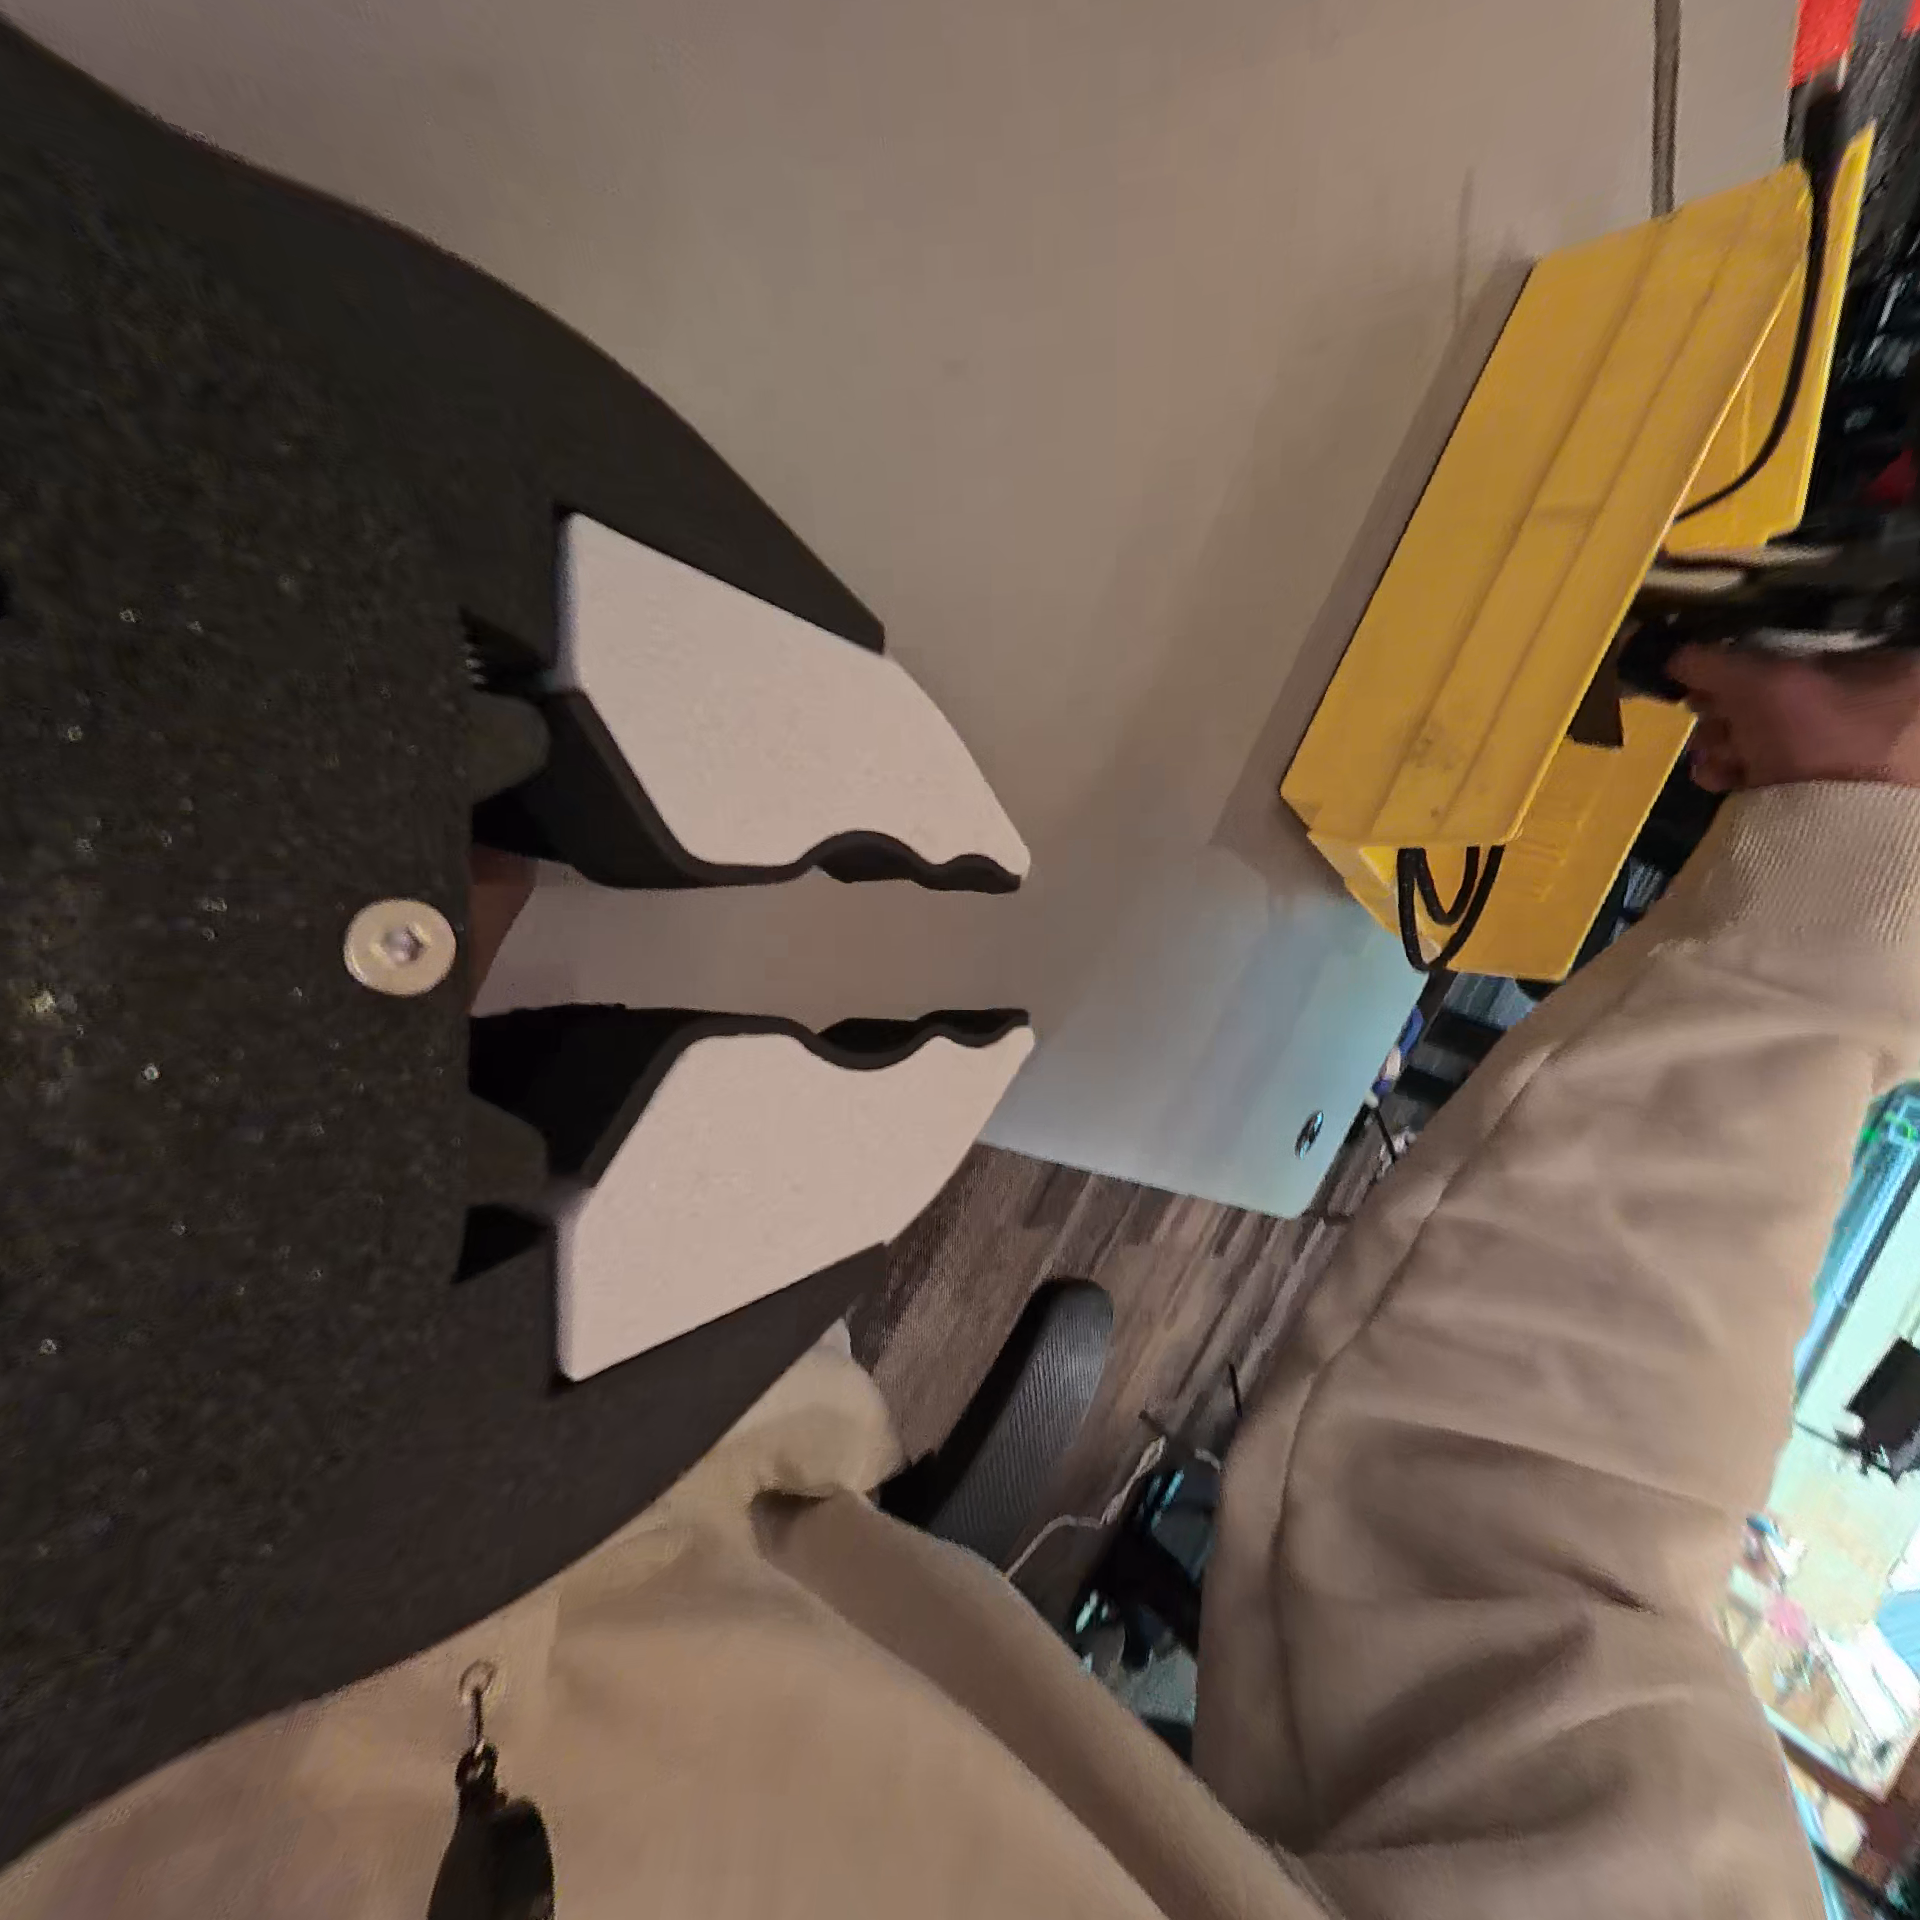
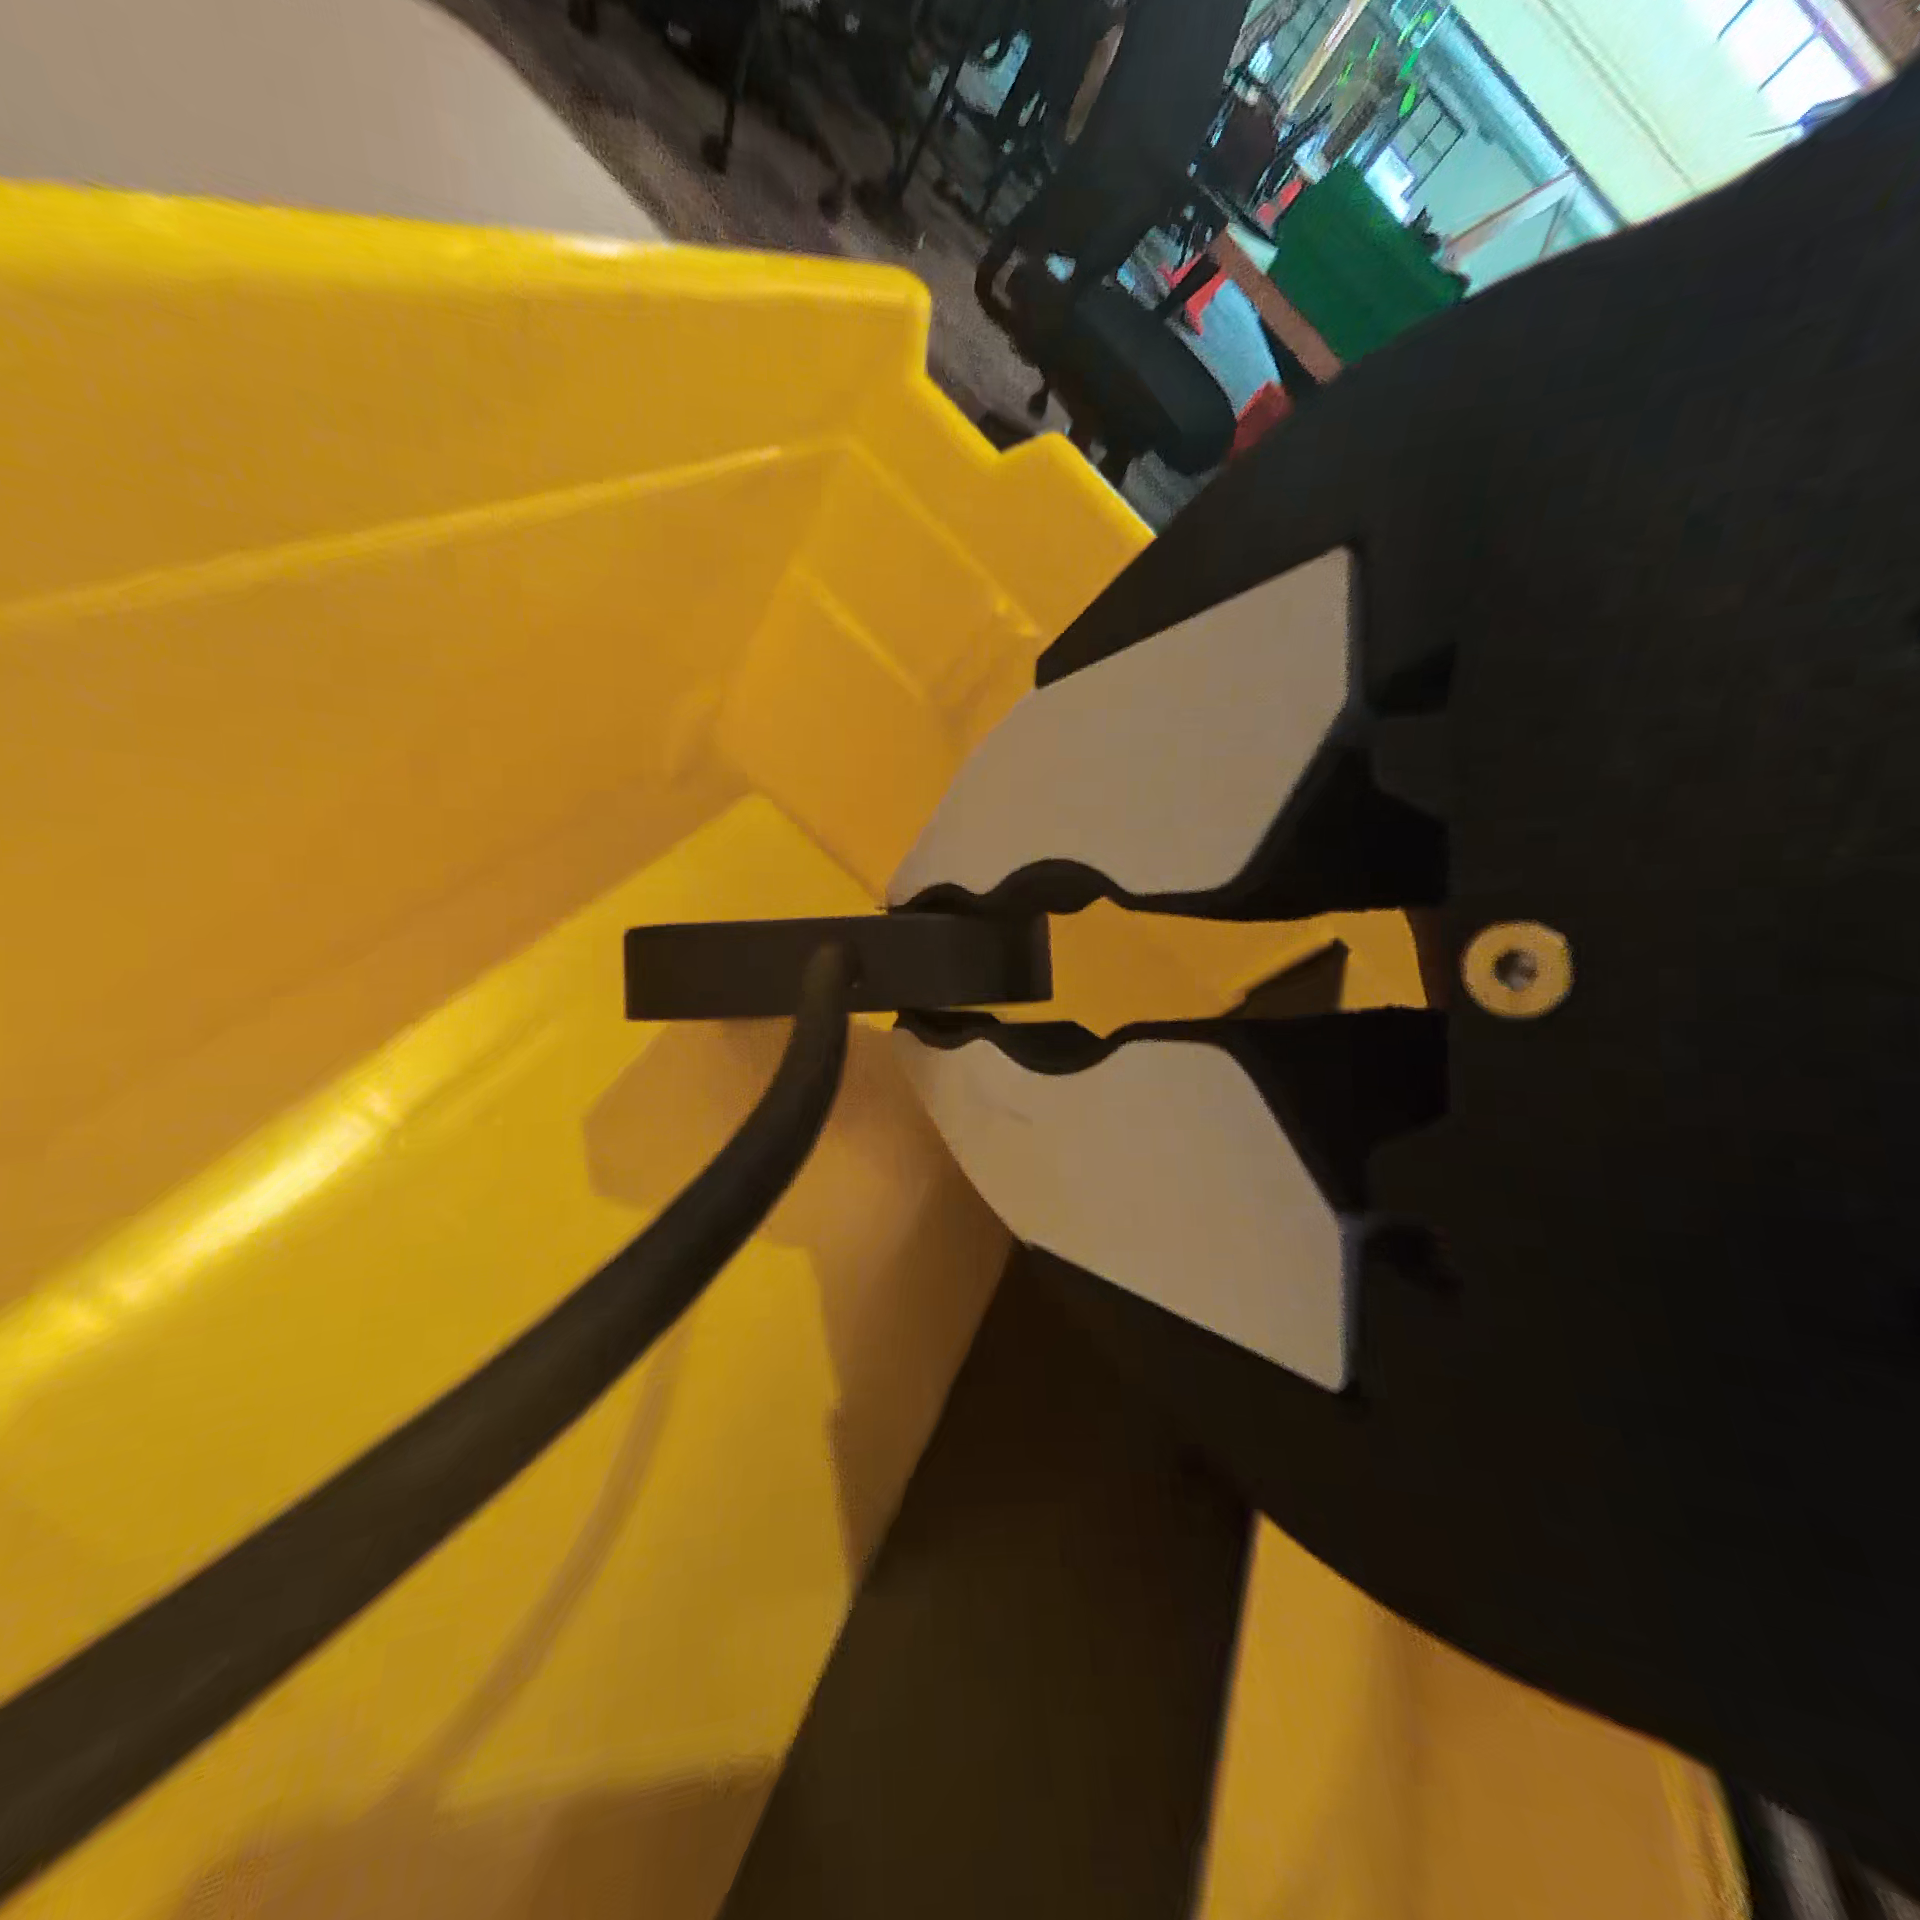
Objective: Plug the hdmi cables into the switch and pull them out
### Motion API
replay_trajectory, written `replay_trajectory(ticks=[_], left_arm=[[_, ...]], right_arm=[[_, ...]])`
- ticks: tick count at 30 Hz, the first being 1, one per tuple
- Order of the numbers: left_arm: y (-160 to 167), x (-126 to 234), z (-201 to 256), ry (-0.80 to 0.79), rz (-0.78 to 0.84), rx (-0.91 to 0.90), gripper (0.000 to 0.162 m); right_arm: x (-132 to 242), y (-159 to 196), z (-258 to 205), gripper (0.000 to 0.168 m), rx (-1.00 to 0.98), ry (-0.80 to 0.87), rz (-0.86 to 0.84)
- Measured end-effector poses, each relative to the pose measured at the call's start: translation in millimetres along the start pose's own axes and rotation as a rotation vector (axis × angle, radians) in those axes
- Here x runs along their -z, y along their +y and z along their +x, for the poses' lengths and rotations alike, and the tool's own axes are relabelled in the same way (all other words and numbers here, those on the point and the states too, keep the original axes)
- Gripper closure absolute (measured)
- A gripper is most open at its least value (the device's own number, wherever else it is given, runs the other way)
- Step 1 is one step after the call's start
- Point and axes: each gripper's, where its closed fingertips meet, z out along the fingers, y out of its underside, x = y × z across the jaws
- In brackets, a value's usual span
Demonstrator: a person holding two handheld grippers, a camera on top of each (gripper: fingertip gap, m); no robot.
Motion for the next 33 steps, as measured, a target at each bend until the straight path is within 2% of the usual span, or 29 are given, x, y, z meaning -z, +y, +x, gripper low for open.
replay_trajectory(ticks=[3,5,9,10,12,14,16,18,19,21,23,25,27,30,33], left_arm=[[2,9,-13,-0.058,-0.006,0.023,0.139],[5,16,-22,-0.109,-0.03,0.022,0.136],[0,37,-40,-0.243,-0.09,0.014,0.129],[-5,45,-42,-0.255,-0.115,0.001,0.127],[-22,65,-53,-0.277,-0.178,-0.064,0.123],[-51,92,-81,-0.348,-0.269,-0.143,0.124],[-87,119,-117,-0.392,-0.393,-0.214,0.127],[-124,142,-163,-0.419,-0.53,-0.278,0.129],[-140,150,-186,-0.405,-0.611,-0.293,0.129],[-164,166,-243,-0.404,-0.793,-0.302,0.122],[-180,180,-312,-0.486,-0.951,-0.266,0.112],[-179,176,-366,-0.504,-1.011,-0.125,0.107],[-162,171,-404,-0.488,-1.083,-0.014,0.102],[-133,186,-465,-0.55,-1.257,0.006,0.097],[-107,187,-501,-0.557,-1.334,0.174,0.094]], right_arm=[[4,-1,8,0.138,-0.082,0.035,0.041],[24,2,17,0.124,-0.171,0.038,0.12],[88,26,32,0.125,-0.345,0.109,0.338],[102,35,34,0.128,-0.376,0.131,0.383],[125,50,23,0.123,-0.413,0.129,0.447],[162,41,-10,0.123,-0.412,0.09,0.621],[207,14,-80,0.123,-0.314,-0.066,0.886],[245,-10,-172,0.123,-0.207,-0.343,1.116],[258,-15,-223,0.123,-0.141,-0.533,1.178],[275,-6,-321,0.121,0.066,-0.917,1.214],[276,-8,-370,0.122,0.097,-1.082,1.225],[255,-16,-392,0.117,0.101,-1.09,1.113],[237,-26,-395,0.116,0.073,-1.047,1.045],[236,-31,-390,0.118,0.041,-1.105,1.056],[228,-34,-385,0.119,0.022,-1.142,1.04]])
